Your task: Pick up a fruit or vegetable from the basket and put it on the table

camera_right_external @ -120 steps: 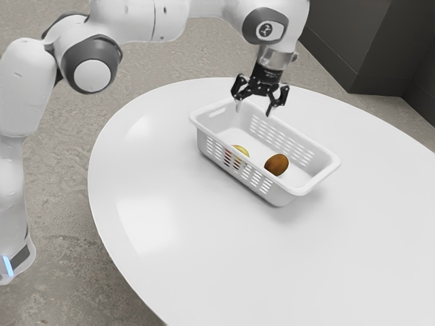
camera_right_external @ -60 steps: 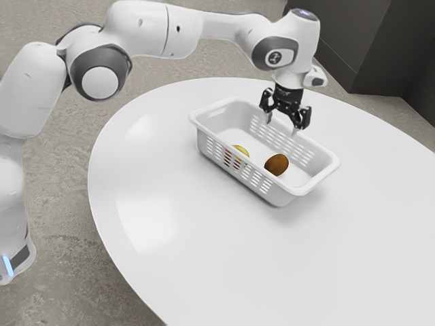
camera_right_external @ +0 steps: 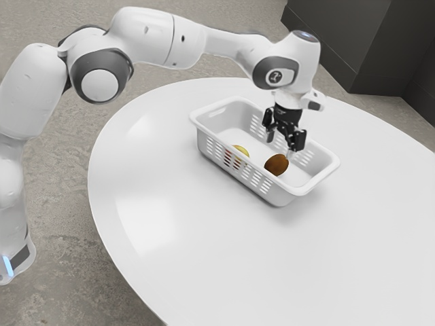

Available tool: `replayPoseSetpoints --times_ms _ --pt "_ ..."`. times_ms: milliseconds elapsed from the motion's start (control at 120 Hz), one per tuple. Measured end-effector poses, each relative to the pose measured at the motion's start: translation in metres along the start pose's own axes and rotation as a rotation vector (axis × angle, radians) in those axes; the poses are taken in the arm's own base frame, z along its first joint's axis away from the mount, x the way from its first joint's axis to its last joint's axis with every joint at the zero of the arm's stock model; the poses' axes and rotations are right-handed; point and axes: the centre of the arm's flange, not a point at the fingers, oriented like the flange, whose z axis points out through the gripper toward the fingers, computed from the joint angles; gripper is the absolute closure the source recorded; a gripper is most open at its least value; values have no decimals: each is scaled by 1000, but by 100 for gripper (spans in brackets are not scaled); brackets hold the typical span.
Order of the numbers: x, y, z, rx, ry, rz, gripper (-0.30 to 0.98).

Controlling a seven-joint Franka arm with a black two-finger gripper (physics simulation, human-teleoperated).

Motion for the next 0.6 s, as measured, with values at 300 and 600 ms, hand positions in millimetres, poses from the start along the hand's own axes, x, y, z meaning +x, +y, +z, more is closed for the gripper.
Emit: replayPoseSetpoints --times_ms 300,600 --pt "2 -17 9 -9 -10 45 4" --pt "5 -18 31 -14 -37 84 4"
